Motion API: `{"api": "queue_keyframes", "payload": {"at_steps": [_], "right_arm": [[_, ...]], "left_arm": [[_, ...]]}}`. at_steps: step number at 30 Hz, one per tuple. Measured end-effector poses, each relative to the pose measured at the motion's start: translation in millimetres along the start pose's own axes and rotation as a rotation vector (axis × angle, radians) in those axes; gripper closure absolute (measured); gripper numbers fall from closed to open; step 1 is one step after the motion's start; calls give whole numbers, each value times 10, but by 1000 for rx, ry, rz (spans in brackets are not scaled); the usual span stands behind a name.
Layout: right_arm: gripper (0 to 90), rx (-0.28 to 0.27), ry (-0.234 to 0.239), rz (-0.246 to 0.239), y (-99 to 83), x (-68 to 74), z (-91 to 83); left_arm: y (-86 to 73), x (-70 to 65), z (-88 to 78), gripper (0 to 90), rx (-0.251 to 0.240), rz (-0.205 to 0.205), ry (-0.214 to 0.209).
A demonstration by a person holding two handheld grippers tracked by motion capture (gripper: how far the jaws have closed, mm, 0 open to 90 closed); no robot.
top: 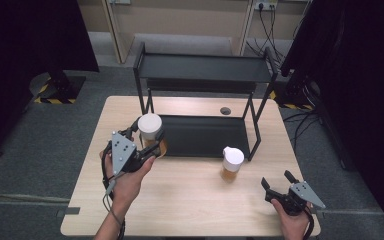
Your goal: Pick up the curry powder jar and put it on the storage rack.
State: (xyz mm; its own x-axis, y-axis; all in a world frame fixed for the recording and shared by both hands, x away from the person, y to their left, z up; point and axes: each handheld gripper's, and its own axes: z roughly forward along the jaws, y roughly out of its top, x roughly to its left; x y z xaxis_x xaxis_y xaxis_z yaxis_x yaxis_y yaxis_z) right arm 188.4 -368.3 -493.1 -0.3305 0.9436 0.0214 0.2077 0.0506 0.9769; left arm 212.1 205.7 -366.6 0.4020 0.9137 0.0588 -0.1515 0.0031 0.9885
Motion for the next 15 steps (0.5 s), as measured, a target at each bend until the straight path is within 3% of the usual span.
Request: {"api": "queue_keyframes", "payload": {"at_steps": [15], "right_arm": [[66,-1,-2,-2,-2,6,-1]], "left_arm": [[235,9,186,339,-39,2,26]]}}
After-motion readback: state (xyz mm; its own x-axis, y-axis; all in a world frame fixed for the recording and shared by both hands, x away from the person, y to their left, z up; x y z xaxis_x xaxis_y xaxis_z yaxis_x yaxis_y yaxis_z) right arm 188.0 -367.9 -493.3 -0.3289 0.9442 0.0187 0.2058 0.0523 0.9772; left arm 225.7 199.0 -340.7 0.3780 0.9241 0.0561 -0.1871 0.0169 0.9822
